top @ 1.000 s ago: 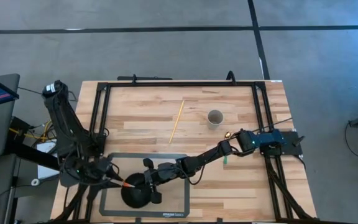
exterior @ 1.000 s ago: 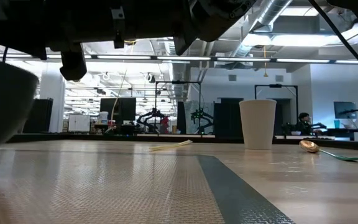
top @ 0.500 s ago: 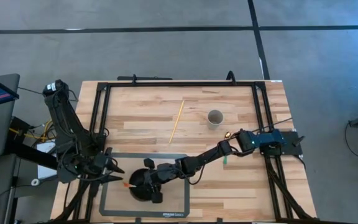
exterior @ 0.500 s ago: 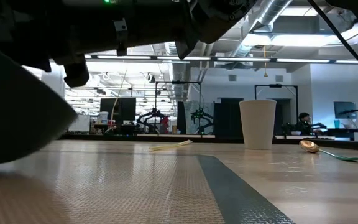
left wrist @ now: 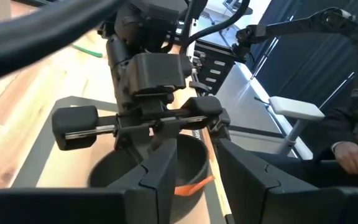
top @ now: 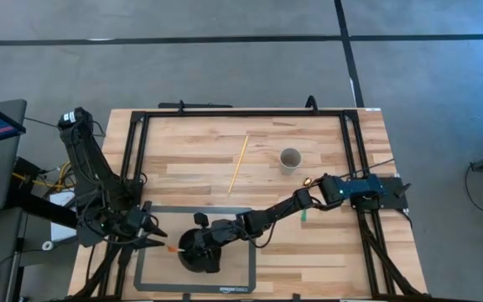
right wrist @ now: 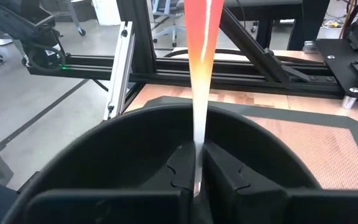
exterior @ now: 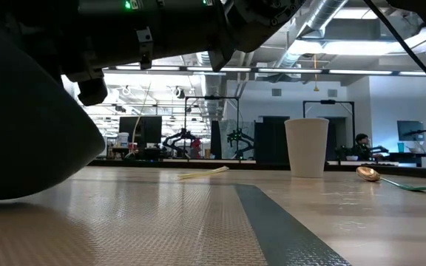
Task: Pick & Place Utensil
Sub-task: Put the orange fork into the black bowl on the transparent mat, then put the green spoon into the black bowl on the transparent mat
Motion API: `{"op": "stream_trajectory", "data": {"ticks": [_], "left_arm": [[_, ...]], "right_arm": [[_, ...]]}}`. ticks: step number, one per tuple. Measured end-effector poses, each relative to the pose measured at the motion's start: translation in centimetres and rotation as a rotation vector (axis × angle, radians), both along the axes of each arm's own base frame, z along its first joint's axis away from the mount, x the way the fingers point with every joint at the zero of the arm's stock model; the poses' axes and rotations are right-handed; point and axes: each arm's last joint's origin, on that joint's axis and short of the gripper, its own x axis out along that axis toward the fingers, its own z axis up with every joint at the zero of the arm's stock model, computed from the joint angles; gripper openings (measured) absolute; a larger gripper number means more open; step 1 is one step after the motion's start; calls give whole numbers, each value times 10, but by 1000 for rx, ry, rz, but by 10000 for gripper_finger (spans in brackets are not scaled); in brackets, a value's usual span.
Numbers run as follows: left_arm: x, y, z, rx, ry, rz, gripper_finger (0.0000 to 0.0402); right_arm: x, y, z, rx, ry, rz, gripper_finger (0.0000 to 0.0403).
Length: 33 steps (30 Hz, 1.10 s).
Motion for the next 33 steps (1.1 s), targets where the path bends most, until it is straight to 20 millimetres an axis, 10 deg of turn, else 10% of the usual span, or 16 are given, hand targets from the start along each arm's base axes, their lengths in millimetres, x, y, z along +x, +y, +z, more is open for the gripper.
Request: {"op": "stream_trajectory", "data": {"ticks": [33], "left_arm": [[0,0,0,16,-5,-3,117]], "right_arm": [[-1,1,-1,2,14,24,72]]}}
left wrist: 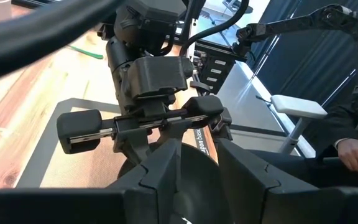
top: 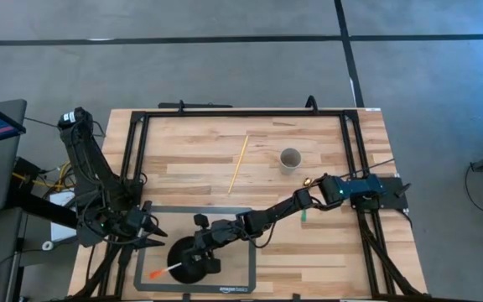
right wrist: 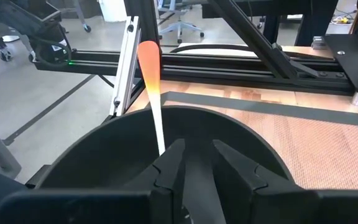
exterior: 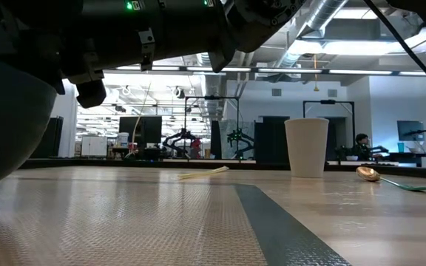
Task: Pick & Place Utensil
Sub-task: Put the green spoon into the black bowl on the transparent mat
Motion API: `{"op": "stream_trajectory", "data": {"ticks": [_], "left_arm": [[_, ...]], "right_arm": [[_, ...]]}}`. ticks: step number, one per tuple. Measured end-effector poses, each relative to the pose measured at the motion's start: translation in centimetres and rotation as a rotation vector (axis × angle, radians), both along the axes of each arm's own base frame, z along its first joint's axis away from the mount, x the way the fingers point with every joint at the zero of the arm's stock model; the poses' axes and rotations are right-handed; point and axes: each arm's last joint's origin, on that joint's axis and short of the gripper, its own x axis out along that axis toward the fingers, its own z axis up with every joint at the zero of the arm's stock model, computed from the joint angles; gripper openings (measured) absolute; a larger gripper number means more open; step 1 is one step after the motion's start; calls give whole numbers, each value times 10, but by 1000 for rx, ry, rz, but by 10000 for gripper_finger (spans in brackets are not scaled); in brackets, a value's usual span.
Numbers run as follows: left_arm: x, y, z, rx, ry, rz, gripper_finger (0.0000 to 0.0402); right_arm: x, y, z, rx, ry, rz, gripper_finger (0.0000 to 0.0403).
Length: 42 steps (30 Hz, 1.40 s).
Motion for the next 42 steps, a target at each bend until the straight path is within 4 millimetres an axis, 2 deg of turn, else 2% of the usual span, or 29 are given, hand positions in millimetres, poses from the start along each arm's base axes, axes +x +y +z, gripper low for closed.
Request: {"op": "stream_trajectory", "data": {"ticks": [15,18,22,26,30,34,36,38,42], "left_arm": [[0,1,0,6,-13,26,117],[0,1,0,8,-14,26,117],[1,1,0,12,-23,45,117],[1,2,1,15,-30,60,117],[1,3,1,20,-44,89,117],[1,3,1,25,-54,112,117],[1,4,-2,33,-52,111,117],[1,4,-6,45,-48,112,117],[0,6,-17,77,-39,111,117]], "right_arm": [[1,-1,6,14,-34,-3,72],[-2,-2,23,14,-39,-2,72],[-13,-6,62,-84,-5,22,72],[-40,-15,112,-256,84,42,72],[-82,-32,169,-345,199,-61,72],[-126,-46,200,-384,351,-257,72],[-149,-49,203,-385,407,-390,72],[-169,-49,195,-366,435,-517,72],[-214,-47,158,-285,488,-711,72]]}}
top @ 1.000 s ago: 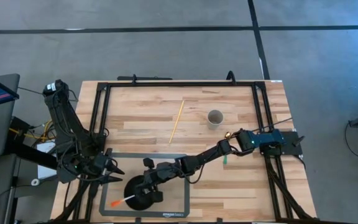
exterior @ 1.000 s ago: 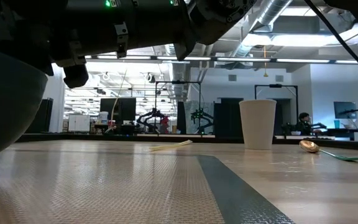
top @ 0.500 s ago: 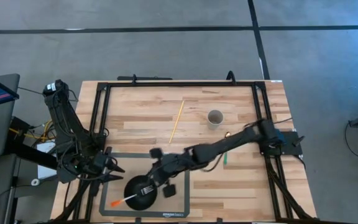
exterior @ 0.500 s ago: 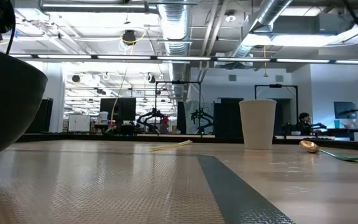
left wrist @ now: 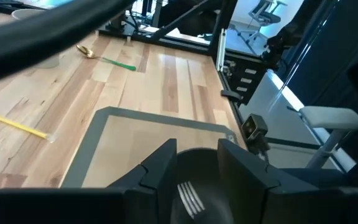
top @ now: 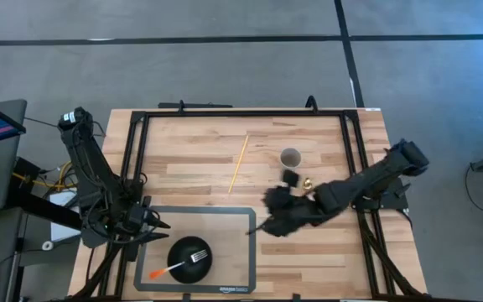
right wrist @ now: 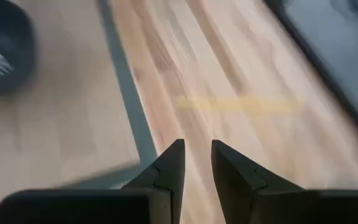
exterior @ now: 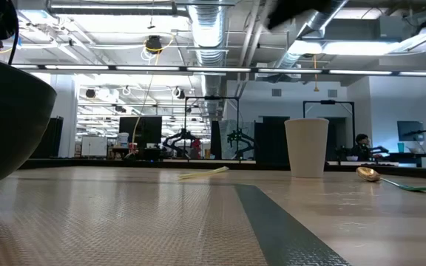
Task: Pick & Place Utensil
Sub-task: Put the green spoon into the black bowl on the transparent mat
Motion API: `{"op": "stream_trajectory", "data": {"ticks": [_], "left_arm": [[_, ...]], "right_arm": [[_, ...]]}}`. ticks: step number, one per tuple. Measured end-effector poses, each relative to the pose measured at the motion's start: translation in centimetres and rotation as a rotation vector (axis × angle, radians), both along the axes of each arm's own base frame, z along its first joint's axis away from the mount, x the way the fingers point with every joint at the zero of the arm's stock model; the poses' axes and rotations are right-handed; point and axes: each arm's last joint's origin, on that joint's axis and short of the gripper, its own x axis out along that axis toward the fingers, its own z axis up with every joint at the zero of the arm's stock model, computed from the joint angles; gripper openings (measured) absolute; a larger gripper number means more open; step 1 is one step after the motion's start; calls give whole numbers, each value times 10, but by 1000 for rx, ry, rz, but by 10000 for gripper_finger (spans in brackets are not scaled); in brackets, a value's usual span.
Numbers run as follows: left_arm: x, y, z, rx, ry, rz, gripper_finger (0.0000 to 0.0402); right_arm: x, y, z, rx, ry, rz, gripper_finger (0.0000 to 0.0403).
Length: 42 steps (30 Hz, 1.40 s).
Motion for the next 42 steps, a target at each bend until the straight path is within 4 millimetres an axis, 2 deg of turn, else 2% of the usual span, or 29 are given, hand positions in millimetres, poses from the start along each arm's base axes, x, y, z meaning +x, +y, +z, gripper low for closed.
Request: {"op": "stream_trajectory", "data": {"ticks": [4,8,12,16,22,26,35,42], "left_arm": [[-1,2,-9,13,4,11,117],[0,2,-10,8,-9,30,117],[0,4,-8,8,-46,91,117],[1,7,-6,48,-116,211,117],[4,13,-4,99,-176,341,117],[9,15,-4,100,-170,368,117],[12,17,-4,96,-162,380,117],[12,17,-4,92,-154,365,117]], "right_arm": [[-45,-7,-36,184,-41,-227,72],[-82,-17,-73,309,-52,-446,72],[-101,-29,-113,372,-61,-653,72],[-106,-35,-142,408,-14,-768,72],[-102,-38,-157,403,13,-857,68],[-100,-40,-164,407,16,-918,66],[-93,-43,-181,362,78,-938,64],[-91,-41,-172,380,132,-836,9]]}}
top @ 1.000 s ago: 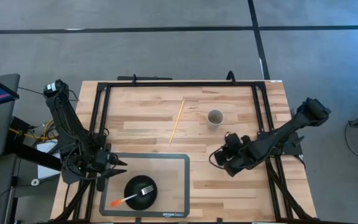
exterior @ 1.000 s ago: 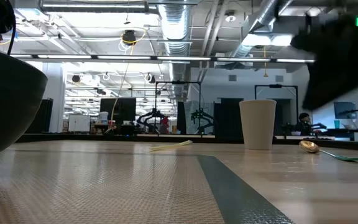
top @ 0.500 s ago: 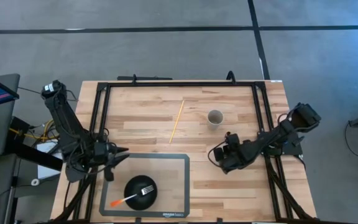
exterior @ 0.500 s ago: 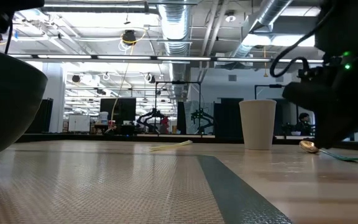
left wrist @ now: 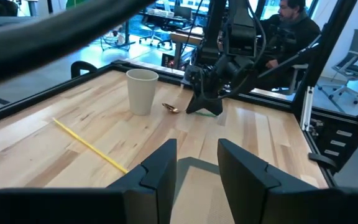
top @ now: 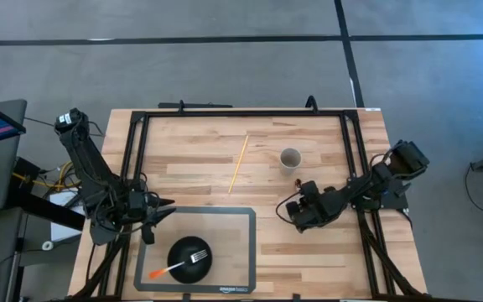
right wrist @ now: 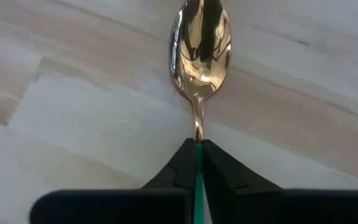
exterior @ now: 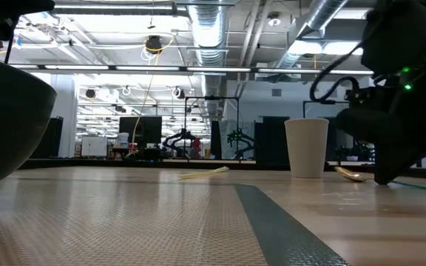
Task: Pick & Place Utensil
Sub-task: Put the green spoon into the black bowl on the transparent mat
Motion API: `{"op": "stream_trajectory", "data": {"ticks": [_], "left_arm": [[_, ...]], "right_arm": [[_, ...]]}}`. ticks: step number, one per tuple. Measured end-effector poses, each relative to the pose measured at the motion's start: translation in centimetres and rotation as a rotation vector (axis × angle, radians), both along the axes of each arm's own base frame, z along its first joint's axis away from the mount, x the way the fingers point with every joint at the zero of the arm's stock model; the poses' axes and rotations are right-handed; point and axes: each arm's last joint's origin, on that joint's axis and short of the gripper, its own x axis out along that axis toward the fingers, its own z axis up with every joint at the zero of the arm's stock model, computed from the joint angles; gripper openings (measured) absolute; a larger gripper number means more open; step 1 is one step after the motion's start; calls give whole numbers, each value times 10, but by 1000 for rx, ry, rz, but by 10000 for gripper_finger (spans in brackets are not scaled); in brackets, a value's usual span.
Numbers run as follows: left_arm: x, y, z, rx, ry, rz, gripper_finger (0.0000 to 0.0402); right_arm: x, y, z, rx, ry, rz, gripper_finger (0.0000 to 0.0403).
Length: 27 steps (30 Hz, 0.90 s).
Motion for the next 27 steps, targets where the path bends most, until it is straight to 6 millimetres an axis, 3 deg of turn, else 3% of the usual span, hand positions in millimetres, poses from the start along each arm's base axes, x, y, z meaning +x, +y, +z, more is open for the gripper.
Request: {"op": "stream_trajectory", "data": {"ticks": [6,12,17,27], "left_arm": [[0,0,0,-1,0,-1,117],[0,0,0,-6,4,-10,117],[0,0,0,-6,4,-10,117],[0,-1,0,-11,3,-13,117]], "right_arm": [[13,10,30,97,-70,117,6],[42,31,81,148,-268,336,5],[83,51,123,209,-506,554,3],[191,91,133,357,-457,1037,1]]}}
